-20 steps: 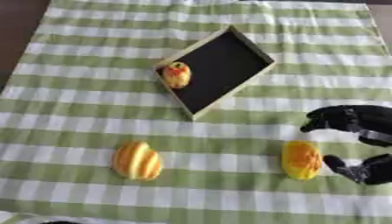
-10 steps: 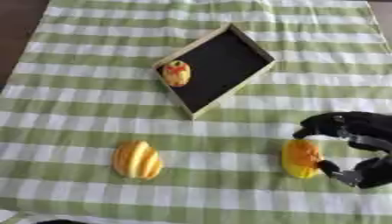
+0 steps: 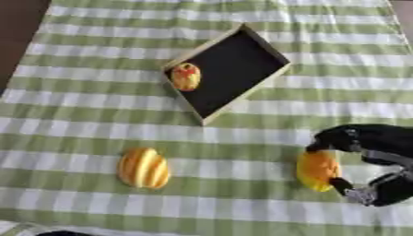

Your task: Pick up objects on the table and place them in the box.

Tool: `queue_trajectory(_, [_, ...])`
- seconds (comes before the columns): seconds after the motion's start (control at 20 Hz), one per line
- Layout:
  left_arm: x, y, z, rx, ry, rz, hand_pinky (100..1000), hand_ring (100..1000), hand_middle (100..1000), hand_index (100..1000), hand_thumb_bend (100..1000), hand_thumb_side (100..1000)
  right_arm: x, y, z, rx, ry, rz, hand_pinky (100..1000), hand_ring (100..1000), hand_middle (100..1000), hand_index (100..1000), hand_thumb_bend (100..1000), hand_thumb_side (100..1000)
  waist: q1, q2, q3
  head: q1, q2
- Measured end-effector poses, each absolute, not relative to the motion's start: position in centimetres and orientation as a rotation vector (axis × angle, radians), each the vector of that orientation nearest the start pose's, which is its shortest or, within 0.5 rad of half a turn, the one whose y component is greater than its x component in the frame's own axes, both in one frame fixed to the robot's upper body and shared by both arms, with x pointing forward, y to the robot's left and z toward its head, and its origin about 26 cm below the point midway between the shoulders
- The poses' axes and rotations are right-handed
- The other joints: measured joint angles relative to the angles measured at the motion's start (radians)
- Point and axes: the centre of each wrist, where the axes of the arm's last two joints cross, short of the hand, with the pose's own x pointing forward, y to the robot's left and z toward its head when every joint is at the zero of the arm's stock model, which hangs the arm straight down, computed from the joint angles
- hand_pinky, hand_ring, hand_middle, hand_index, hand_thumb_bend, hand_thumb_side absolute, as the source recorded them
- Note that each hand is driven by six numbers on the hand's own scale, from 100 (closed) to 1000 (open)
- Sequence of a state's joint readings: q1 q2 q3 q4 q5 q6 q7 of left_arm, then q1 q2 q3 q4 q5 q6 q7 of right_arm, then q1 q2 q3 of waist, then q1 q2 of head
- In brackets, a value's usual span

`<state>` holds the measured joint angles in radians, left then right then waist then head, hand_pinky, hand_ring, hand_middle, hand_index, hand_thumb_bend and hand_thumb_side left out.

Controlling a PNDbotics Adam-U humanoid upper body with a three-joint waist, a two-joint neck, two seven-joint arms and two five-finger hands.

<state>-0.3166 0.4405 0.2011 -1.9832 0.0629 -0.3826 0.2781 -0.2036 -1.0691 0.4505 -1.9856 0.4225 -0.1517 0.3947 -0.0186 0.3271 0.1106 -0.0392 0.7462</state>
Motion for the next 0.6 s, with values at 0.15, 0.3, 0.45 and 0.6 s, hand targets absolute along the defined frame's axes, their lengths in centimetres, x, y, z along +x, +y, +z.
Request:
queue_trajectory(0.15, [29.6, 32.4, 23.3, -0.522, 3.472, 0.007, 800, 803, 688, 868, 100, 501, 26.8, -29.6, 16.6, -0.426, -1.384, 1.979, 949, 940, 788, 921, 100, 394, 0.001, 0.001, 0.000, -0.003, 0.000])
queue_trajectory(0.3, [29.6, 32.4, 23.3, -0.519, 3.473, 0.005, 800, 805, 686, 867, 100, 504, 26.9, -29.3, 16.6, -0.415, -1.378, 1.979, 924, 903, 702, 872, 100, 336, 0.001, 0.001, 0.000, -0.004, 0.000])
queue_trajectory(0.45, [29.6, 32.4, 23.3, -0.517, 3.474, 0.001, 800, 806, 685, 866, 100, 509, 27.1, -29.1, 16.9, -0.423, -1.386, 1.965, 858, 828, 564, 753, 100, 223, 0.002, 0.001, 0.000, -0.006, 0.000])
queue_trajectory(0.6, [29.6, 32.3, 23.1, -0.512, 3.479, -0.009, 800, 807, 684, 862, 100, 513, 27.2, -28.8, 17.1, -0.454, -1.417, 1.936, 785, 745, 478, 620, 100, 268, 0.004, 0.001, 0.000, -0.007, 0.000])
